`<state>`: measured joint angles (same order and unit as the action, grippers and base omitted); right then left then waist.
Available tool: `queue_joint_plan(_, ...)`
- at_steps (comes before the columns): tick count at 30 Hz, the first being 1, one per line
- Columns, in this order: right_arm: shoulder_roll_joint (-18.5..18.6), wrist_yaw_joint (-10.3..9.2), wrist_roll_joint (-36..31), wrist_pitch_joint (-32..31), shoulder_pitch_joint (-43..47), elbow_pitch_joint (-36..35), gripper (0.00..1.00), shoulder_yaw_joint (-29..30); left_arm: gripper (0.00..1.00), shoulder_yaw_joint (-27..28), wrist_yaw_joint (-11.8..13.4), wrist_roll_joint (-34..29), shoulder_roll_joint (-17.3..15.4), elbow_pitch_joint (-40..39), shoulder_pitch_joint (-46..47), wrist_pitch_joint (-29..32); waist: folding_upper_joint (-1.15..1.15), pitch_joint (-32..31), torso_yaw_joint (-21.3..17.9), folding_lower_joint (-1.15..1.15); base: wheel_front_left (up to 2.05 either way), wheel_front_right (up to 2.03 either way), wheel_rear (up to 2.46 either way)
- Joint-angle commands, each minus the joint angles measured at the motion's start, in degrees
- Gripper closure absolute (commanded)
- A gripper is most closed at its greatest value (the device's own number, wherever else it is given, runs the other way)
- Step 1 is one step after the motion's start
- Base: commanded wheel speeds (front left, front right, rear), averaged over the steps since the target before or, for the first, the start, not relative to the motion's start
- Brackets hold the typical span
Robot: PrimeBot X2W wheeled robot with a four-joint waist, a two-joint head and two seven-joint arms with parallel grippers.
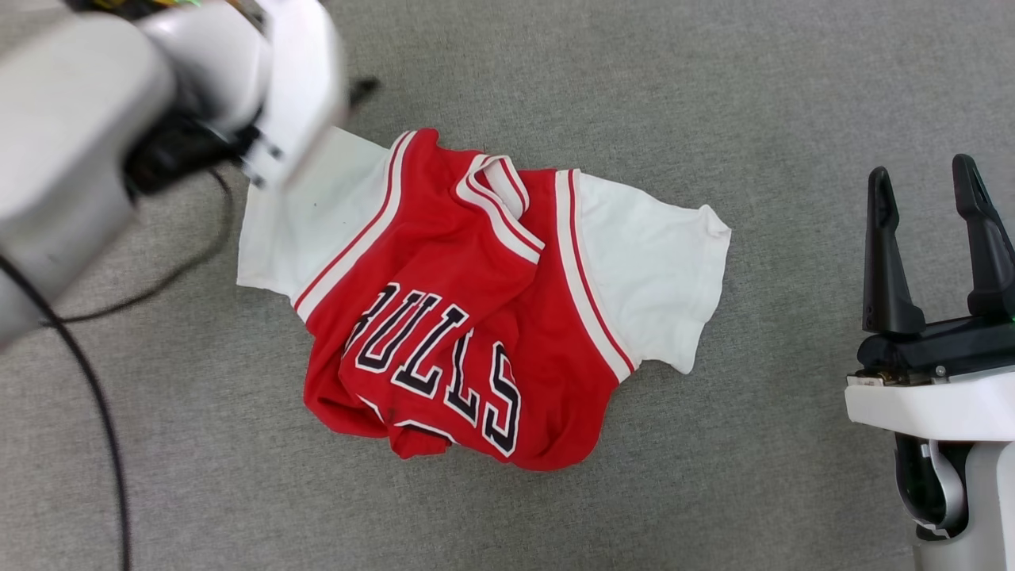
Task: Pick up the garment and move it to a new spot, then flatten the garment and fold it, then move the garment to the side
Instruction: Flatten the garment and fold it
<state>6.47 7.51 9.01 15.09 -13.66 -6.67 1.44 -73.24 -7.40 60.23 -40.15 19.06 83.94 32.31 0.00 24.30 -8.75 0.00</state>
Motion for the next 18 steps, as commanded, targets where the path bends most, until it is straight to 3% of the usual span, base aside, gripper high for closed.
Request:
queue_joint_plan(1,0.0,-0.04,0.3,0.1,0.1,-0.4,0.0,-0.2,0.0,0.2,0.0,0.7,-0.7,1.7,1.7,0.6,0.0,0.5,-0.1,0.0,0.0,0.0,0.0)
queue_joint_plan(10,0.4,-0.04,-0.7,0.1,-1.3,-1.9,0.0,-1.5,0.0,0.3,0.0,5.7,-1.5,11.6,6.1,8.8,0.0,4.3,-1.6,0.0,0.0,0.0,0.0)
queue_joint_plan(18,0.3,-0.04,-0.9,0.1,-2.3,-2.3,0.0,-1.8,0.0,0.1,0.0,7.4,0.9,17.8,4.4,15.9,0.0,7.3,-3.0,0.0,0.0,0.0,0.0)
